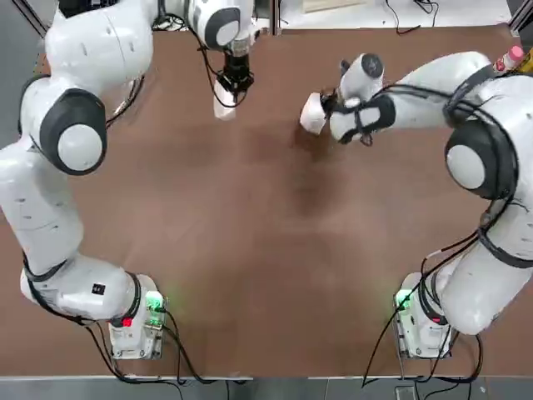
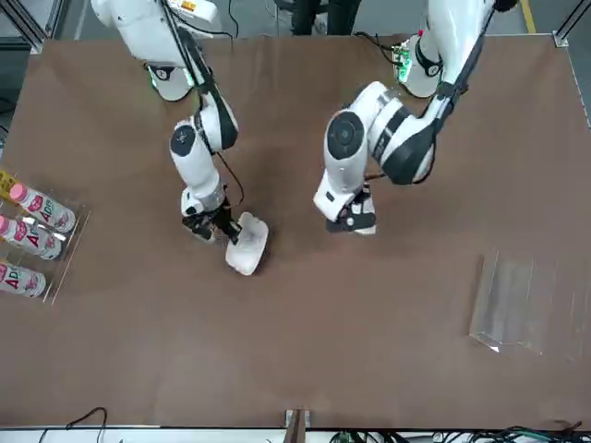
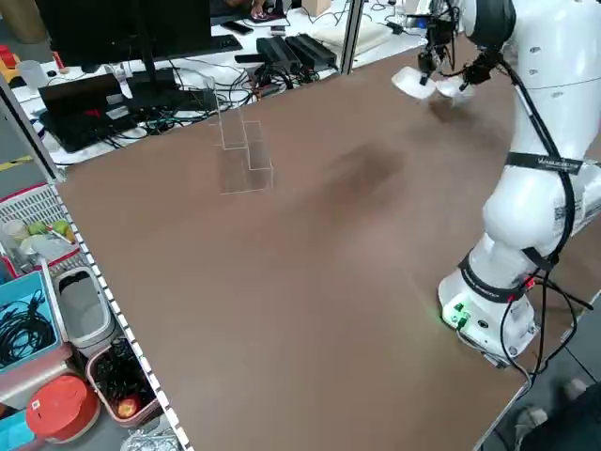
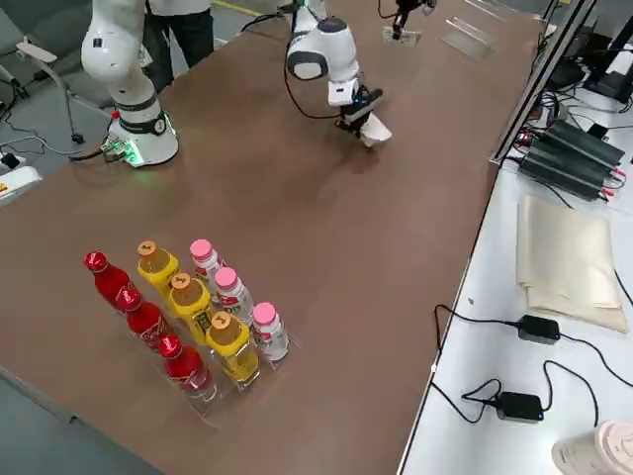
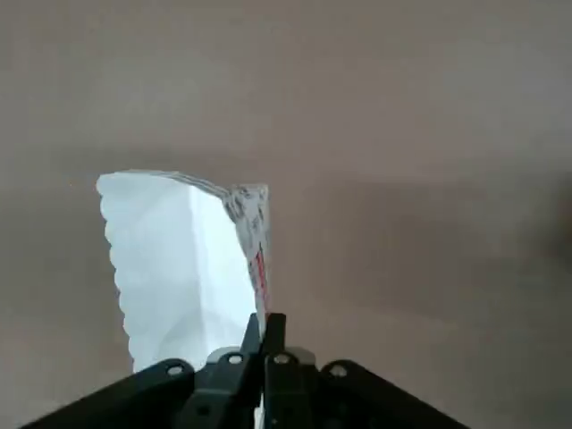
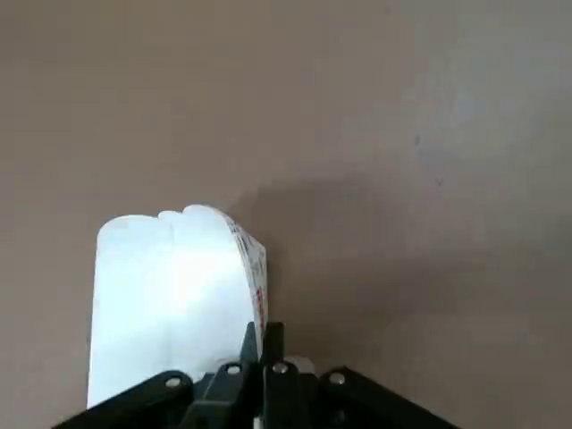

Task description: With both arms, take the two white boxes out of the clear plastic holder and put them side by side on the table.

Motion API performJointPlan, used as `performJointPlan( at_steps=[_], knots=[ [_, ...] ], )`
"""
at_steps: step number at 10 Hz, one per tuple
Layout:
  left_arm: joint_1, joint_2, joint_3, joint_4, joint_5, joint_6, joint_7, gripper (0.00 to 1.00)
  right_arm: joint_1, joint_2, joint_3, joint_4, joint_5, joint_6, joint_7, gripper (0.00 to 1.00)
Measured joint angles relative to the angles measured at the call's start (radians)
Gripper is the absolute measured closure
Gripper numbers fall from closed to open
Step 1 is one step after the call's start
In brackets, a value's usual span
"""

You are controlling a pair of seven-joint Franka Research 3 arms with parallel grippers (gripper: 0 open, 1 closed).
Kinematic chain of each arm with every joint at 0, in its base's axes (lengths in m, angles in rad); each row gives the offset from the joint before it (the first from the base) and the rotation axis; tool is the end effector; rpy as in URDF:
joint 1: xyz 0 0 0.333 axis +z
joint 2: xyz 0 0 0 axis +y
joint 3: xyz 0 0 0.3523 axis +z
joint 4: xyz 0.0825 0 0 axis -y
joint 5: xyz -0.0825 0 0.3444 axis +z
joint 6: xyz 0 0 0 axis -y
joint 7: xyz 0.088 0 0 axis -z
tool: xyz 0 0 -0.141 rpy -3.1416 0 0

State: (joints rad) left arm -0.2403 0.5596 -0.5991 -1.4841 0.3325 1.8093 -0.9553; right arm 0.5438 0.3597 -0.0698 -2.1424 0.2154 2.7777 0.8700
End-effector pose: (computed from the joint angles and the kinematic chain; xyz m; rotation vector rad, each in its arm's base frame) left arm 0.5114 -0.4103 0.3916 -3.0284 -0.1002 0.1162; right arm 0.5322 0.2672 0.2951 -2.7760 0.8266 -0.2433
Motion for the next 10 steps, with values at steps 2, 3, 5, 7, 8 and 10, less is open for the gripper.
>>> performJointPlan(
  at_steps=[2, 3, 5, 7, 8, 10],
  knots=[
    [-0.090, 0.069, 0.001, 0.042, -0.009, 0.084, -0.083, 0.98, -0.082, -0.034, 0.000, 0.129, 0.000, -0.240, 0.000, 0.98],
    [-0.127, 0.109, 0.002, 0.068, -0.010, 0.143, -0.118, 0.98, -0.112, -0.035, 0.000, 0.169, 0.038, -0.278, 0.003, 0.98],
    [-0.159, 0.190, 0.004, 0.098, -0.027, 0.303, -0.165, 0.98, -0.122, -0.033, 0.003, 0.204, 0.140, -0.289, 0.021, 0.98],
    [-0.209, 0.271, 0.016, 0.115, -0.029, 0.405, -0.169, 0.98, -0.124, -0.031, 0.005, 0.225, 0.157, -0.279, 0.156, 0.98],
    [-0.249, 0.292, 0.040, 0.130, -0.029, 0.411, -0.163, 0.98, -0.132, -0.028, 0.004, 0.242, 0.158, -0.276, 0.233, 0.98],
    [-0.311, 0.306, 0.087, 0.143, -0.029, 0.411, -0.142, 0.96, -0.147, -0.006, 0.003, 0.269, 0.159, -0.243, 0.371, 0.98]
  ],
)
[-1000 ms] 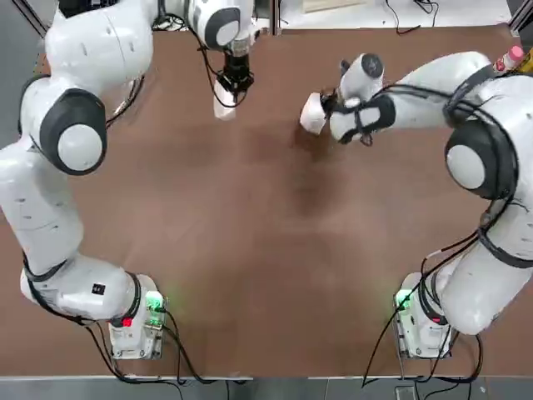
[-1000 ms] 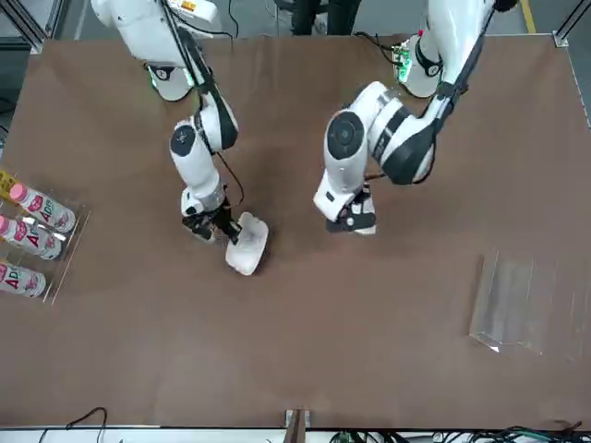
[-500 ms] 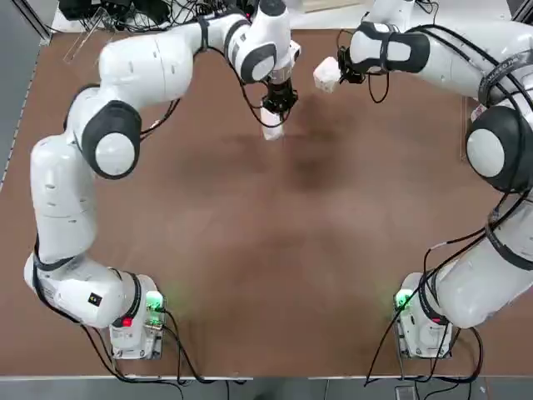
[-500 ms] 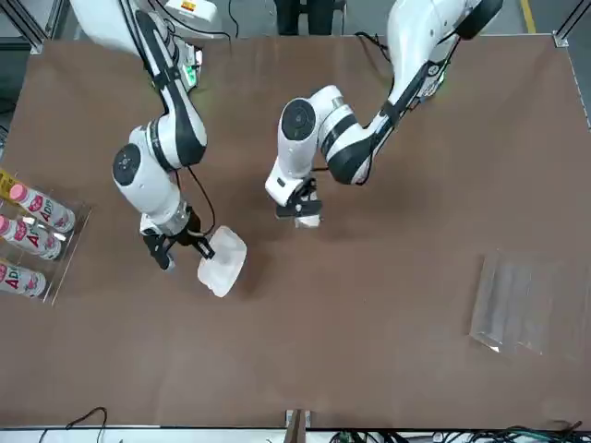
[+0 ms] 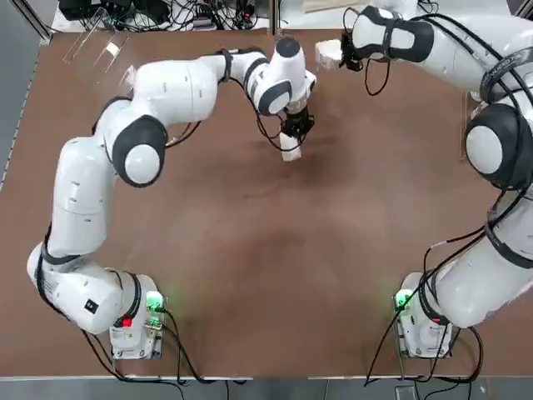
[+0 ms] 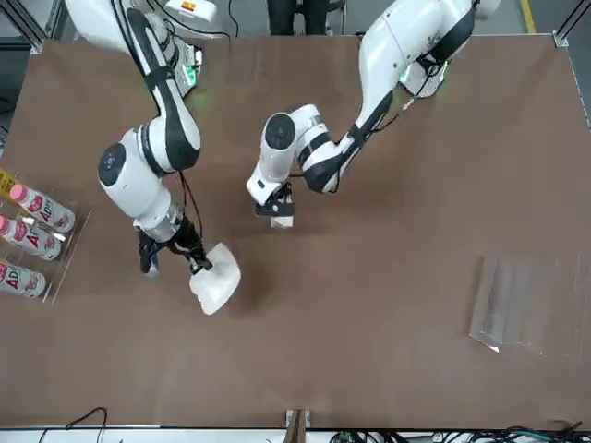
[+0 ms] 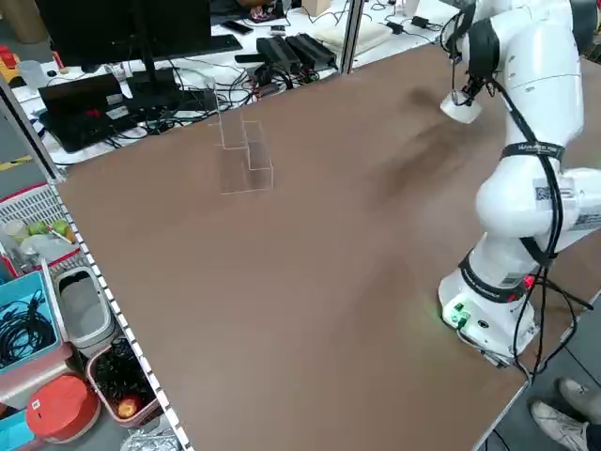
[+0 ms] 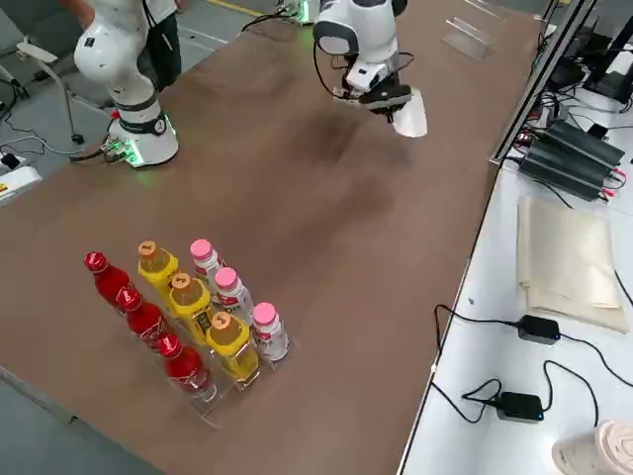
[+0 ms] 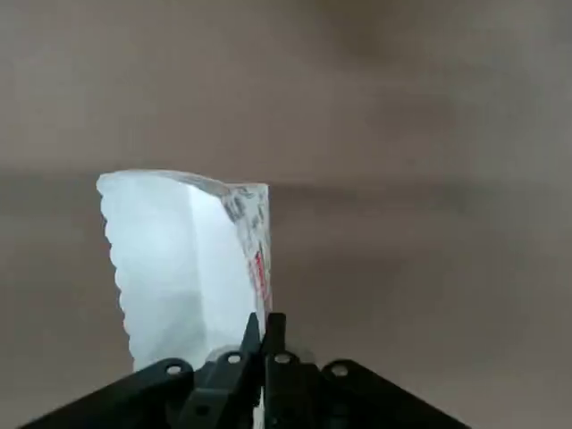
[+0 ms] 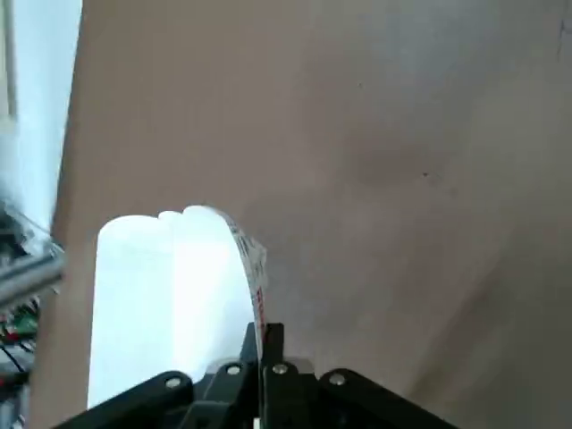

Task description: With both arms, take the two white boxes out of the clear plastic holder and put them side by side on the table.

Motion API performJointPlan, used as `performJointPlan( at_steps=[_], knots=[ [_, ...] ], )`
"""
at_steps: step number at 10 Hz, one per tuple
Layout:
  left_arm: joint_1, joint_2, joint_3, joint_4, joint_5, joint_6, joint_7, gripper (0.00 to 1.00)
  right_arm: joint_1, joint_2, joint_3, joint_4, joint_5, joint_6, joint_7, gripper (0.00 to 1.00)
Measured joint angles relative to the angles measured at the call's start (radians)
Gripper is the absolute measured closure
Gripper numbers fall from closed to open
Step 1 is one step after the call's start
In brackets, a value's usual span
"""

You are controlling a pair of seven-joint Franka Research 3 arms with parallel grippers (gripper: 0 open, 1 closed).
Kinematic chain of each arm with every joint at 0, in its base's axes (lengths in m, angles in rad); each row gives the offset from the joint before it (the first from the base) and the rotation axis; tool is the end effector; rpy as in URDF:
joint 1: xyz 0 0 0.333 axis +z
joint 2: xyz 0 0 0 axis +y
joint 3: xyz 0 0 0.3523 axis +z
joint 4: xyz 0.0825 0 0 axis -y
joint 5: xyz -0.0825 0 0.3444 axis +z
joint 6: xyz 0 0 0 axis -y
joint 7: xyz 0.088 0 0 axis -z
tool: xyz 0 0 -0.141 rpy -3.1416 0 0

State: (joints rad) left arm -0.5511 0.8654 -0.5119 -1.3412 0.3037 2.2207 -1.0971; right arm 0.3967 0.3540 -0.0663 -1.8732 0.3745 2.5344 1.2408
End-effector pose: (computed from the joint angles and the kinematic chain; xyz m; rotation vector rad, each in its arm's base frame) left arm 0.4584 -0.5875 0.2713 2.9739 0.0618 -0.0739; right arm 0.6122 0.2171 0.3831 -2.2924 1.5320 -0.0682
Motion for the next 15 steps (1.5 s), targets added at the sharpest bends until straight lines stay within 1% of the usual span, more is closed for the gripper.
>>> performJointPlan(
  at_steps=[1, 2, 3, 4, 5, 6, 7, 8, 9, 11, 13, 14, 15],
  knots=[
    [-0.014, 0.001, 0.017, 0.003, 0.000, 0.006, 0.013, 0.85, 0.001, 0.022, 0.002, 0.002, 0.001, 0.041, 0.075, 0.98],
    [-0.012, 0.001, 0.021, 0.011, 0.000, 0.015, 0.017, 0.68, 0.001, 0.045, 0.003, 0.003, 0.001, 0.073, 0.154, 0.98],
    [0.000, -0.002, 0.022, 0.028, -0.001, 0.017, 0.017, 0.55, 0.001, 0.068, 0.003, 0.005, 0.000, 0.099, 0.246, 0.98],
    [0.026, -0.017, 0.021, 0.043, -0.016, 0.017, 0.017, 0.41, 0.003, 0.094, -0.002, 0.007, 0.000, 0.132, 0.333, 0.98],
    [0.066, -0.055, 0.020, 0.054, -0.055, 0.008, 0.021, 0.26, 0.012, 0.124, -0.018, 0.009, -0.001, 0.156, 0.403, 0.98],
    [0.120, -0.114, 0.018, 0.059, -0.088, -0.040, 0.042, 0.13, 0.038, 0.158, -0.058, 0.018, -0.001, 0.163, 0.464, 0.98],
    [0.187, -0.180, 0.015, 0.060, -0.100, -0.119, 0.072, 0.00, 0.091, 0.198, -0.121, 0.030, -0.001, 0.172, 0.514, 0.98],
    [0.254, -0.235, 0.013, 0.058, -0.104, -0.202, 0.110, 0.00, 0.156, 0.234, -0.184, 0.039, -0.001, 0.200, 0.552, 0.98],
    [0.313, -0.273, 0.014, 0.053, -0.103, -0.276, 0.154, 0.00, 0.207, 0.261, -0.223, 0.045, -0.001, 0.225, 0.582, 0.98],
    [0.424, -0.325, 0.015, 0.046, -0.102, -0.395, 0.266, 0.00, 0.265, 0.283, -0.263, 0.055, -0.001, 0.236, 0.615, 0.98],
    [0.512, -0.372, 0.017, 0.041, -0.092, -0.469, 0.355, 0.00, 0.351, 0.295, -0.344, 0.064, -0.001, 0.235, 0.660, 0.98],
    [0.568, -0.400, 0.016, 0.040, -0.092, -0.503, 0.434, 0.00, 0.380, 0.306, -0.366, 0.073, -0.001, 0.235, 0.691, 0.98],
    [0.622, -0.434, 0.017, 0.040, -0.096, -0.526, 0.512, 0.00, 0.392, 0.316, -0.374, 0.084, -0.001, 0.234, 0.715, 0.98]
  ],
)
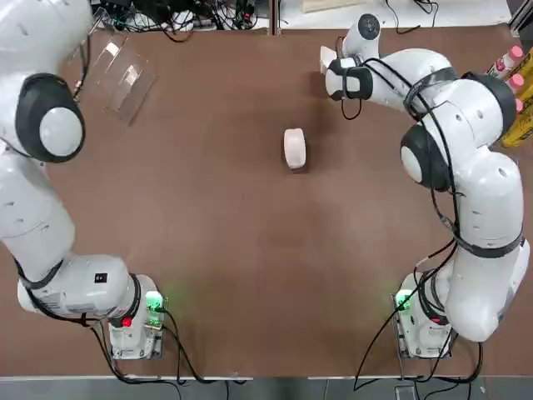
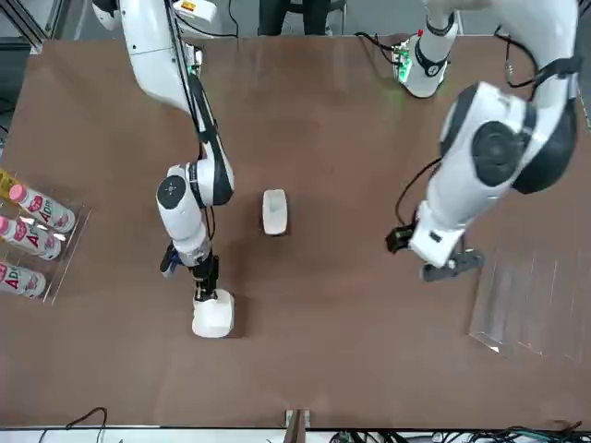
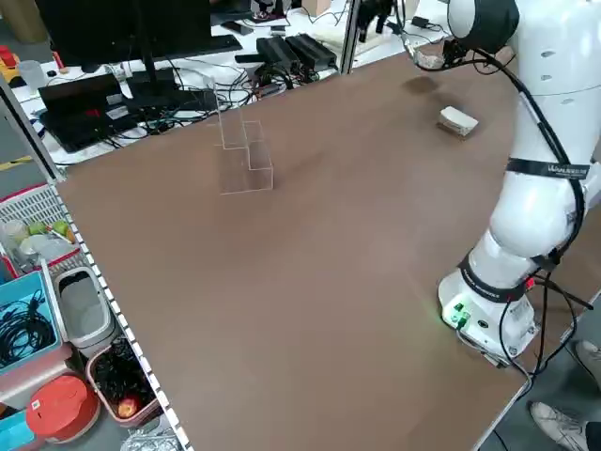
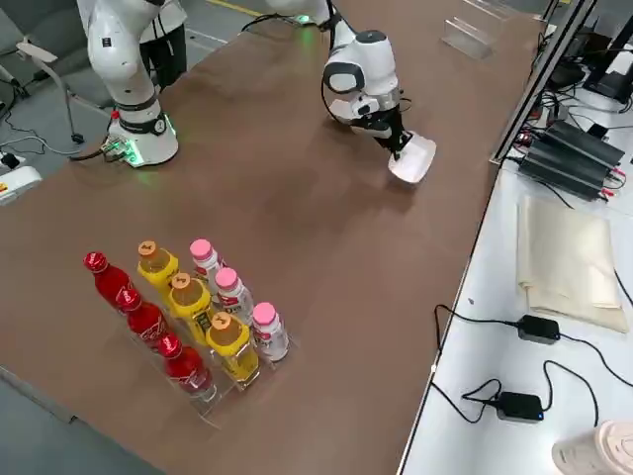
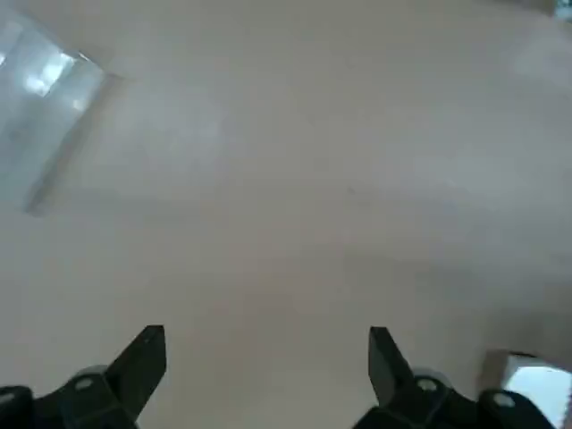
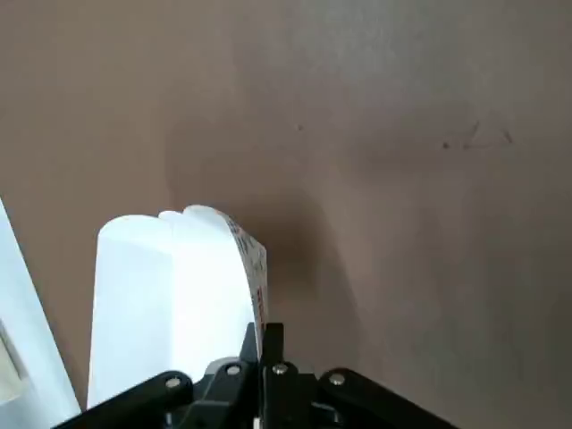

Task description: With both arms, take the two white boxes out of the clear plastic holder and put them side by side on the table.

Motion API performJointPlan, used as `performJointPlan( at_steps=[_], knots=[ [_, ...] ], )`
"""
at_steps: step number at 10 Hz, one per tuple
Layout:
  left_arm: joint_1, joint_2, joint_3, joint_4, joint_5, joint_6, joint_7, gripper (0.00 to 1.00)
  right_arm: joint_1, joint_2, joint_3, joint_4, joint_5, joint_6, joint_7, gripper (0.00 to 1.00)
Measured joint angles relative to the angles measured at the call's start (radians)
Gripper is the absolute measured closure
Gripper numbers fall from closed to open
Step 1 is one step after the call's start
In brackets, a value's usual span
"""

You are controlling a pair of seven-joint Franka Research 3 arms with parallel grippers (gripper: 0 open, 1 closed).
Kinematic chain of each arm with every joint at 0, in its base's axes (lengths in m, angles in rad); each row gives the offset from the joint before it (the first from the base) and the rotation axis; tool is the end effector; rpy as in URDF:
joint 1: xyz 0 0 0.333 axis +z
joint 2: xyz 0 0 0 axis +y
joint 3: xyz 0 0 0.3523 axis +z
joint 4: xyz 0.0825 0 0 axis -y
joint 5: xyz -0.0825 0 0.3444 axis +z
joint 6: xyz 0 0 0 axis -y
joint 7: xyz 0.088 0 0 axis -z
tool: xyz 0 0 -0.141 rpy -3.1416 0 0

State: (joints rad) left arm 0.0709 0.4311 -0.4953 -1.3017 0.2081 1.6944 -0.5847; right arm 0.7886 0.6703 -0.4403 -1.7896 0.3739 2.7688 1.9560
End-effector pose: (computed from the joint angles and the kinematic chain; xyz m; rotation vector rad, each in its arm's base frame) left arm 0.6269 -0.1831 0.5241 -3.1285 -0.2752 -0.0196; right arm 0.6410 0.2666 0.2721 -1.7390 2.1790 -0.2888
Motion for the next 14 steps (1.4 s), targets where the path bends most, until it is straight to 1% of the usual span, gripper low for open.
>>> performJointPlan(
  at_steps=[1, 3, 4, 5, 6, 7, 9, 11, 12, 14],
  knots=[
    [0.026, -0.038, 0.019, -0.005, -0.008, -0.015, 0.063, 0.00, 0.001, 0.009, -0.004, 0.009, 0.000, -0.001, 0.019, 0.98],
    [0.012, -0.116, 0.105, -0.052, -0.086, -0.026, 0.185, 0.00, 0.001, 0.033, -0.019, 0.023, 0.000, -0.002, 0.057, 0.98],
    [-0.016, -0.160, 0.176, -0.091, -0.114, -0.029, 0.259, 0.00, 0.003, 0.045, -0.028, 0.028, 0.000, -0.002, 0.079, 0.98],
    [-0.054, -0.214, 0.264, -0.137, -0.152, -0.030, 0.347, 0.00, 0.014, 0.059, -0.045, 0.030, 0.000, -0.002, 0.097, 0.98],
    [-0.060, -0.252, 0.307, -0.168, -0.172, -0.031, 0.399, 0.00, 0.030, 0.071, -0.061, 0.033, 0.000, -0.003, 0.104, 0.98],
    [-0.053, -0.273, 0.324, -0.187, -0.177, -0.031, 0.429, 0.00, 0.041, 0.083, -0.068, 0.036, 0.000, -0.002, 0.112, 0.98],
    [-0.050, -0.273, 0.328, -0.204, -0.179, -0.031, 0.438, 0.00, 0.049, 0.096, -0.072, 0.045, 0.000, -0.002, 0.118, 0.97],
    [-0.054, -0.269, 0.327, -0.212, -0.180, -0.031, 0.437, 0.00, 0.049, 0.097, -0.076, 0.051, 0.000, -0.002, 0.118, 0.92],
    [-0.053, -0.269, 0.327, -0.212, -0.180, -0.035, 0.438, 0.00, 0.049, 0.097, -0.077, 0.053, 0.000, -0.002, 0.118, 0.87],
    [-0.052, -0.270, 0.328, -0.212, -0.180, -0.052, 0.438, 0.00, 0.049, 0.097, -0.081, 0.055, 0.000, -0.002, 0.118, 0.81]
  ],
)
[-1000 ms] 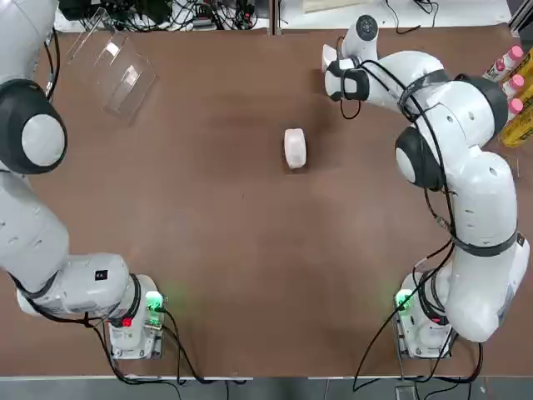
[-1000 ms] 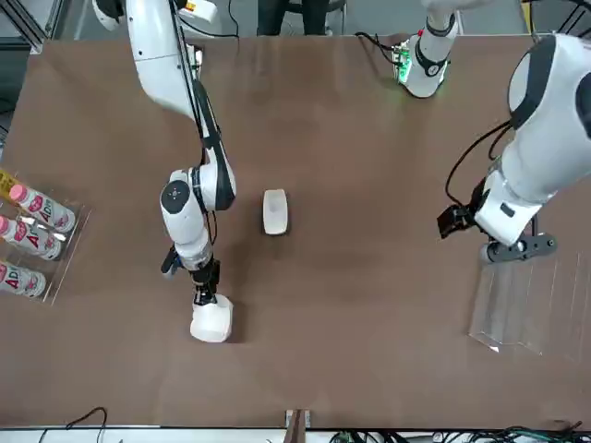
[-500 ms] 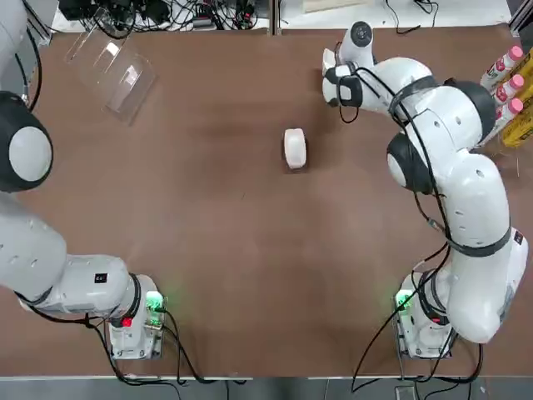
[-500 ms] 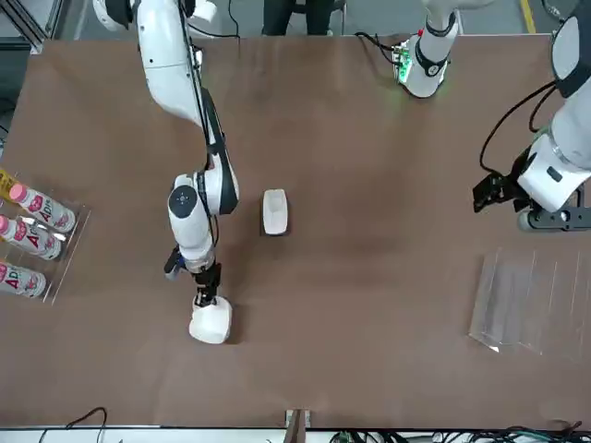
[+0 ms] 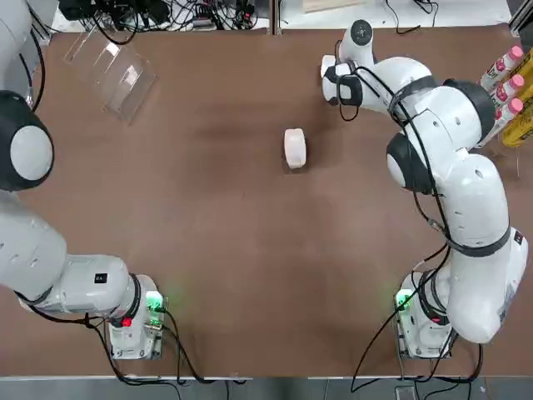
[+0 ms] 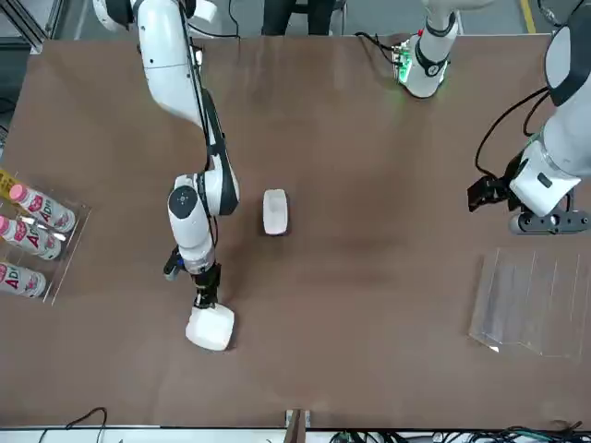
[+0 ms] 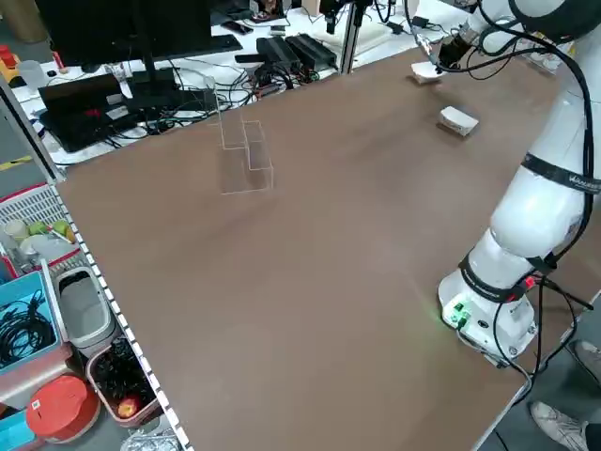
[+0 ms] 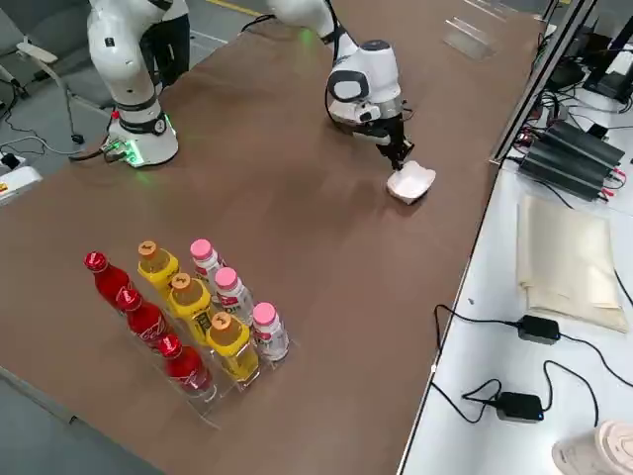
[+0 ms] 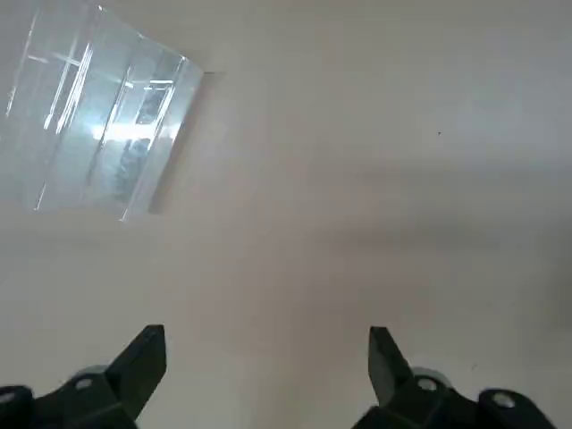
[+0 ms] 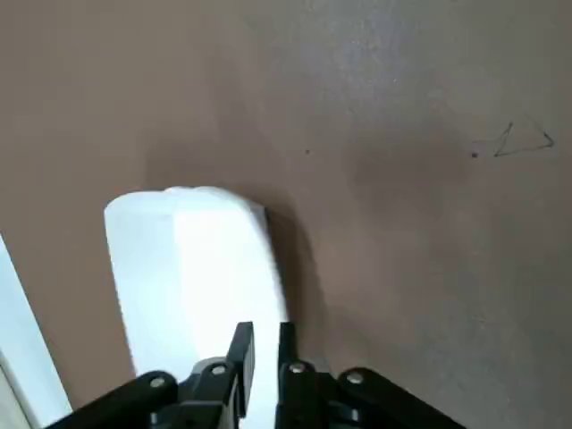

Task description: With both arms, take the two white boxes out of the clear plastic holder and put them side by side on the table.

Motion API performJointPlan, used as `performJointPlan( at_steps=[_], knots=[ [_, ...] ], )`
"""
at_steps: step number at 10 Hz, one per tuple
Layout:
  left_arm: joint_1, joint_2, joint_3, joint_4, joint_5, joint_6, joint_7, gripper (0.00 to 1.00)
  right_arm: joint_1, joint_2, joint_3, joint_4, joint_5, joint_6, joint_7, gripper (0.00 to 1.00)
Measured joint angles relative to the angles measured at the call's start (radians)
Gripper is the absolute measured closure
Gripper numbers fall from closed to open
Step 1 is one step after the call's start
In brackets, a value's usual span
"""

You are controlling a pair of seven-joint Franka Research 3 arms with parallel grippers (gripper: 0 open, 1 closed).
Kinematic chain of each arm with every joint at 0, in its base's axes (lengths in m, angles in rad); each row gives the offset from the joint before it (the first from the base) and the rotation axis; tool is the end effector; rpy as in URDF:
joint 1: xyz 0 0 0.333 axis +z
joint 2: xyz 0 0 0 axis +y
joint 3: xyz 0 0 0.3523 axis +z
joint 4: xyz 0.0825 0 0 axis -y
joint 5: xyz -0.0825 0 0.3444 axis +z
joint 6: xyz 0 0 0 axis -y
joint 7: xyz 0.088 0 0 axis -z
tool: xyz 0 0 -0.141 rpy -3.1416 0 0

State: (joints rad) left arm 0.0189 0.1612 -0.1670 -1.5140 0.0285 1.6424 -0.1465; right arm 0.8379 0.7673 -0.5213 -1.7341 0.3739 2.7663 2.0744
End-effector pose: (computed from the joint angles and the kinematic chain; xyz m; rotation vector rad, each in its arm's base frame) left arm 0.5673 -0.0731 0.5710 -3.1351 0.0037 0.0470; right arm 0.6543 0.2648 0.2474 -1.6403 2.2705 -0.3715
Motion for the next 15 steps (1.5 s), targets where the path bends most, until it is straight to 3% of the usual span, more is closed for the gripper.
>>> performJointPlan(
  at_steps=[2, 5, 6, 10, 14, 15],
  knots=[
    [0.013, -0.002, 0.001, 0.000, 0.000, -0.002, 0.000, 0.00, 0.000, 0.000, -0.001, 0.006, 0.000, 0.000, 0.000, 0.77],
    [0.019, -0.003, 0.003, 0.006, 0.000, -0.002, 0.000, 0.00, 0.000, -0.014, -0.006, 0.024, -0.001, -0.011, -0.082, 0.55],
    [0.019, -0.003, 0.003, 0.009, 0.000, -0.002, 0.000, 0.00, 0.000, -0.036, -0.006, 0.025, -0.001, -0.054, -0.164, 0.52],
    [0.022, -0.009, 0.003, 0.049, 0.000, -0.011, -0.001, 0.00, 0.001, -0.134, 0.008, 0.029, 0.004, -0.271, -0.656, 0.00],
    [0.055, -0.009, 0.002, 0.056, 0.000, -0.017, 0.002, 0.00, 0.001, -0.172, 0.047, 0.029, 0.023, -0.390, -1.343, 0.00],
    [0.055, -0.009, 0.001, 0.057, 0.000, -0.018, 0.002, 0.00, 0.003, -0.178, 0.069, 0.029, 0.024, -0.412, -1.447, 0.00]
  ],
)
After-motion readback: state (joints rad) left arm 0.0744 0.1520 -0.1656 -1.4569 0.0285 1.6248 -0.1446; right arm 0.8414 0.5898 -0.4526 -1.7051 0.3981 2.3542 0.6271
